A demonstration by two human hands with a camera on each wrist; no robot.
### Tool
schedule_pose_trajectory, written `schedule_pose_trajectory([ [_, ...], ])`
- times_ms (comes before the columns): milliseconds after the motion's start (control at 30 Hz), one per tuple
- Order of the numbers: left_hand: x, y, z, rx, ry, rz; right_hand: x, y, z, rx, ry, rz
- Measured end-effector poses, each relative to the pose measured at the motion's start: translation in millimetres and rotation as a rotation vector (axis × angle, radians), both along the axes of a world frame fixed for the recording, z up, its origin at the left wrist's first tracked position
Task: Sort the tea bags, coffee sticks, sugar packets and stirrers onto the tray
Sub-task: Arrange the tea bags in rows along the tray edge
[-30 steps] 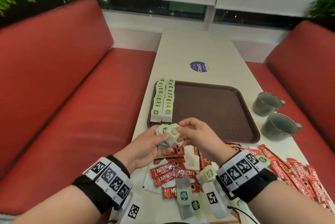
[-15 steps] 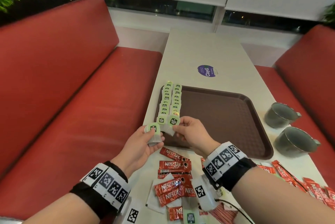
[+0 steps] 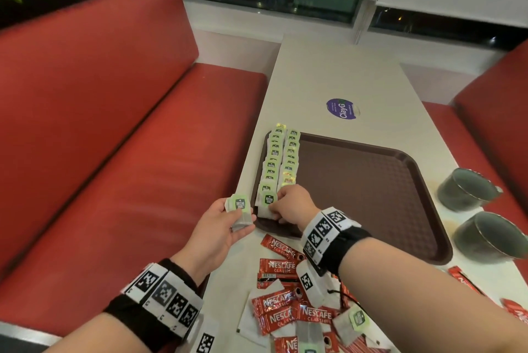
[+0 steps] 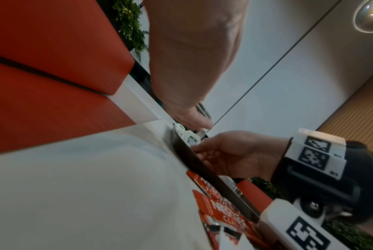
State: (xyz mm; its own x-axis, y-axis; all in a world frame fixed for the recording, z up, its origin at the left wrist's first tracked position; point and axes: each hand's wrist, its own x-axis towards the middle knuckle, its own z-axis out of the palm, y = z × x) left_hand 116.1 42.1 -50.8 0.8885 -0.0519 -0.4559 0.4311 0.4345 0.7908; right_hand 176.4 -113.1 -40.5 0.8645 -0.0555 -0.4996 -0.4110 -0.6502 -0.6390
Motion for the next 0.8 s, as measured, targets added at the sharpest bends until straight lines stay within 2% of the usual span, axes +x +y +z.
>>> schedule_pose_trajectory([
  [267,1,-7,0,0.011,-0.010,-0.014,1,6,10,-0.027,0.072,0.003],
  [400,0,-9,1,0.028,-0.020,-0.013,-6,0,11,-0.049,-0.089,-0.014],
  [467,1,-9,1,0.050,-0.019,-0.006,-11,-6,14,0.046,-0.160,-0.022],
  [567,4,-12,3,0.064,-0.025,0.001,-25,-11,20,0.226,-0.138,0.120],
  [667,6,-21,6,0.075,-0.047,-0.028,-35,-11,17,0.161,-0.212,0.228],
  [800,9,-33,11,0.083,-0.056,-0.078,-36,-18,14,0.201,-0.287,0.104],
])
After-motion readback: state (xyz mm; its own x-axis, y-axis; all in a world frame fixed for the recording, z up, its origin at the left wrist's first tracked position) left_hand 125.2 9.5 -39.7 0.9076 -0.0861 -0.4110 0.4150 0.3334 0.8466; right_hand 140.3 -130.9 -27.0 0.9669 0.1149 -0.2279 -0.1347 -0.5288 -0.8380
